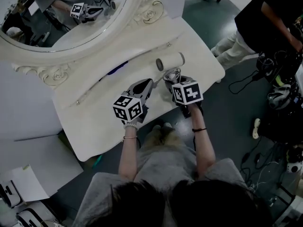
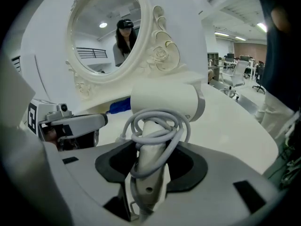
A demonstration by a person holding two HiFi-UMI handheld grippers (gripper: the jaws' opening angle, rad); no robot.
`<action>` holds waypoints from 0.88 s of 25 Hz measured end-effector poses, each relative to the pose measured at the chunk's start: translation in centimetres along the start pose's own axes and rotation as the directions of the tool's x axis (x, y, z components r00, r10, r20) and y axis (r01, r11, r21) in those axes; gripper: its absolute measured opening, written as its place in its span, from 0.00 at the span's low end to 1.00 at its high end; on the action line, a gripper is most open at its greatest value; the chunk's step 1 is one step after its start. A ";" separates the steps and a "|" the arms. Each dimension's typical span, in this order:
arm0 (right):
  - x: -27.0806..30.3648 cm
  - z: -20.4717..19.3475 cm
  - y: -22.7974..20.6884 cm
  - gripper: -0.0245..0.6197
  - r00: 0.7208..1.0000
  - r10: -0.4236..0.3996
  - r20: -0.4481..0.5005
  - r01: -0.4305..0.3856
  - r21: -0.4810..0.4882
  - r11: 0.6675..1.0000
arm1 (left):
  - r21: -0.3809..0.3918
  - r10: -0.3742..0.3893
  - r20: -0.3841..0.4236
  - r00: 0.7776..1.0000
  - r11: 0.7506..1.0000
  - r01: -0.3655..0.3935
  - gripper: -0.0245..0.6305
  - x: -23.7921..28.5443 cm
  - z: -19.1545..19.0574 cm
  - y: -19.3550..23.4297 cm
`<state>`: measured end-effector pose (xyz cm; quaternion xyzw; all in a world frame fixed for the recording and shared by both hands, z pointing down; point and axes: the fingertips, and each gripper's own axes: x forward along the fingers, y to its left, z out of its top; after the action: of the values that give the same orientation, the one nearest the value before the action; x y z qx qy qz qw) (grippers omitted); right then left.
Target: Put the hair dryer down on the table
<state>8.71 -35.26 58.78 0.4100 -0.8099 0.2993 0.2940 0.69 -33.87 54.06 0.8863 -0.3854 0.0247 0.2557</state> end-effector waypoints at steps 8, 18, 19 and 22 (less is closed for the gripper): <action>1.5 -0.7 -1.3 0.33 0.995 0.002 -0.102 -0.006 -0.039 0.999 | -0.031 0.022 -0.030 0.999 0.999 -0.023 0.04 1.2 -1.3 0.4; 2.8 -0.8 -1.5 0.33 0.985 0.020 -0.171 -0.029 -0.050 0.998 | -0.070 0.037 -0.058 0.998 0.997 -0.041 0.04 1.7 -2.6 0.8; 3.0 -0.9 -1.6 0.33 0.983 0.018 -0.180 -0.028 -0.052 0.998 | -0.073 0.037 -0.060 0.997 0.996 -0.042 0.04 1.7 -2.8 0.8; 3.3 -1.1 -1.8 0.33 0.980 0.005 -0.201 -0.020 -0.071 0.997 | -0.076 0.037 -0.067 0.997 0.996 -0.042 0.04 1.9 -3.0 0.9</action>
<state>8.82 -36.98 62.30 0.3618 -0.7890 0.3114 0.3869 1.81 -34.22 57.54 0.8666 -0.3949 0.0439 0.3019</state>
